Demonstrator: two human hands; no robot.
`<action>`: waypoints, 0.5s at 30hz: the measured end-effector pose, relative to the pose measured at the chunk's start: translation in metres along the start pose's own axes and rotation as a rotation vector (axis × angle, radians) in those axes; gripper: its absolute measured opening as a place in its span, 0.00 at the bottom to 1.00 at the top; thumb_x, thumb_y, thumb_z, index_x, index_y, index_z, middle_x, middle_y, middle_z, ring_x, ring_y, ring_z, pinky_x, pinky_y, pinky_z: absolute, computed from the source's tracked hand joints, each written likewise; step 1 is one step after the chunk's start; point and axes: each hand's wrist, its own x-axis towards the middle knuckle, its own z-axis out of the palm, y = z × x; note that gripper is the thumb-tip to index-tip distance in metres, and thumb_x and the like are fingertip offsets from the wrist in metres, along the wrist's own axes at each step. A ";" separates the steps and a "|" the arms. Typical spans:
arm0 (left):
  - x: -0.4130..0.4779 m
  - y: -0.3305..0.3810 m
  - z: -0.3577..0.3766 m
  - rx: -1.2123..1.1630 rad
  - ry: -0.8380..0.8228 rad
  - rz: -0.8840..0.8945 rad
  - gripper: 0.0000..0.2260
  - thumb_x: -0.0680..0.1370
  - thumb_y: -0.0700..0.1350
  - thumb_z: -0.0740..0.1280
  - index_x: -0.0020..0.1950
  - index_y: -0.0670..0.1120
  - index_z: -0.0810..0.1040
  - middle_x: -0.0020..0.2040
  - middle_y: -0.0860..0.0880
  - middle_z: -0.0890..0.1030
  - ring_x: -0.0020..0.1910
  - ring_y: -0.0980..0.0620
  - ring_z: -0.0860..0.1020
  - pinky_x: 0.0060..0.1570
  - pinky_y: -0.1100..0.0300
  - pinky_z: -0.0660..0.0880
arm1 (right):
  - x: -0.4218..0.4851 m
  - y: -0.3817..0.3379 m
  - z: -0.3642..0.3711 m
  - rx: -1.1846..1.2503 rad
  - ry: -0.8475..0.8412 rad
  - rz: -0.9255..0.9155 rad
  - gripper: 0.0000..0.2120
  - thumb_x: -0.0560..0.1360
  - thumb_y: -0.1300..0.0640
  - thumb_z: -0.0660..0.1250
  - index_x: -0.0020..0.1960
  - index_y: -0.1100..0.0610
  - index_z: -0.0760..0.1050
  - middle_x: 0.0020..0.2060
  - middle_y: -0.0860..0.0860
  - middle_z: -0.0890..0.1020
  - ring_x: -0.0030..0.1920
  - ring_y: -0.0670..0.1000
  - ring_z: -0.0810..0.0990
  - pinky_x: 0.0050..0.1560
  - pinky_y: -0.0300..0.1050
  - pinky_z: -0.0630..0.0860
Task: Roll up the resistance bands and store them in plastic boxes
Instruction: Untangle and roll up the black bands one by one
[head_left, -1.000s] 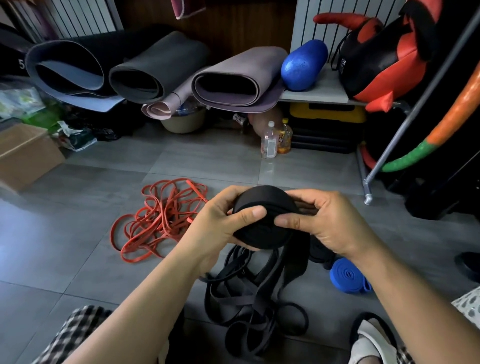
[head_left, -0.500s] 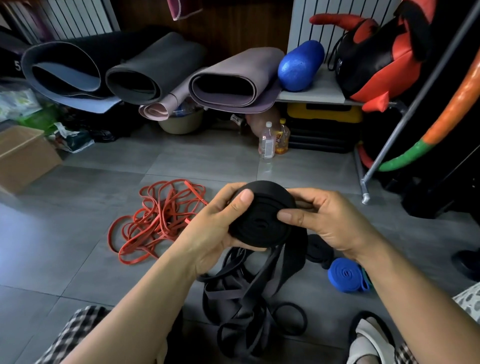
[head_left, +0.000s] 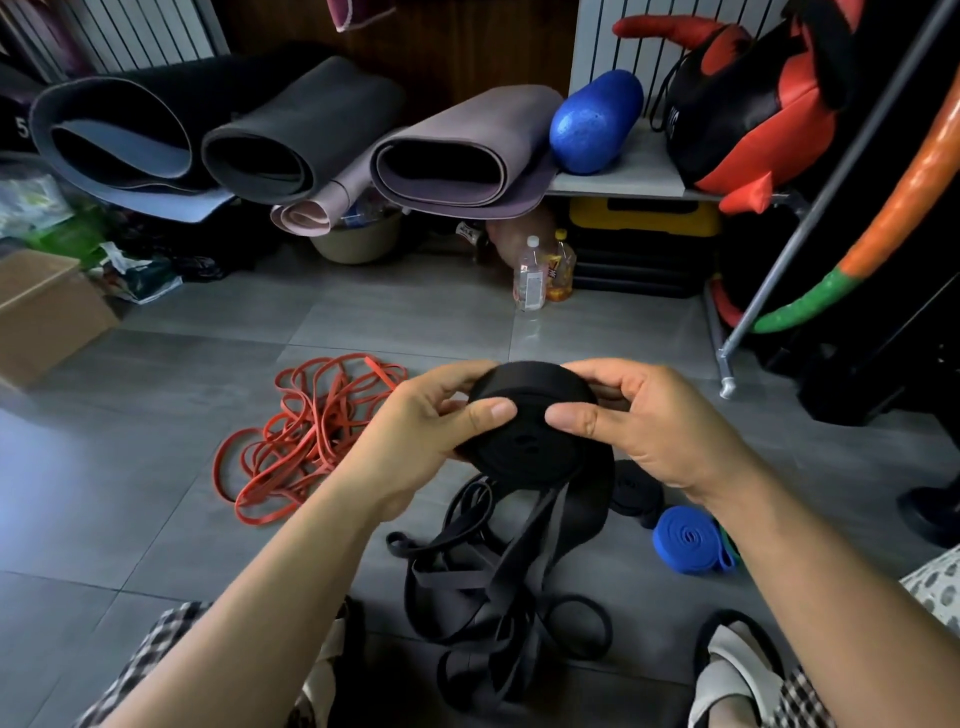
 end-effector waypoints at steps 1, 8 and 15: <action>0.000 0.000 0.001 -0.026 0.021 0.017 0.13 0.69 0.44 0.72 0.53 0.49 0.79 0.47 0.45 0.83 0.46 0.48 0.82 0.45 0.52 0.81 | 0.000 -0.001 0.000 0.038 0.007 -0.014 0.19 0.61 0.54 0.71 0.52 0.52 0.78 0.46 0.47 0.85 0.49 0.44 0.83 0.47 0.34 0.77; 0.000 0.004 0.009 -0.352 0.095 0.103 0.11 0.73 0.44 0.67 0.55 0.46 0.77 0.50 0.47 0.83 0.49 0.49 0.81 0.40 0.54 0.80 | 0.003 -0.008 0.006 0.188 0.126 -0.156 0.18 0.61 0.56 0.72 0.50 0.52 0.77 0.41 0.42 0.84 0.46 0.41 0.82 0.46 0.31 0.75; 0.004 0.013 -0.006 -0.068 -0.058 0.082 0.20 0.69 0.43 0.72 0.59 0.53 0.74 0.55 0.53 0.79 0.51 0.57 0.80 0.40 0.63 0.78 | 0.006 -0.013 -0.007 -0.039 0.155 -0.135 0.18 0.58 0.49 0.73 0.47 0.52 0.79 0.40 0.47 0.85 0.44 0.46 0.83 0.47 0.40 0.78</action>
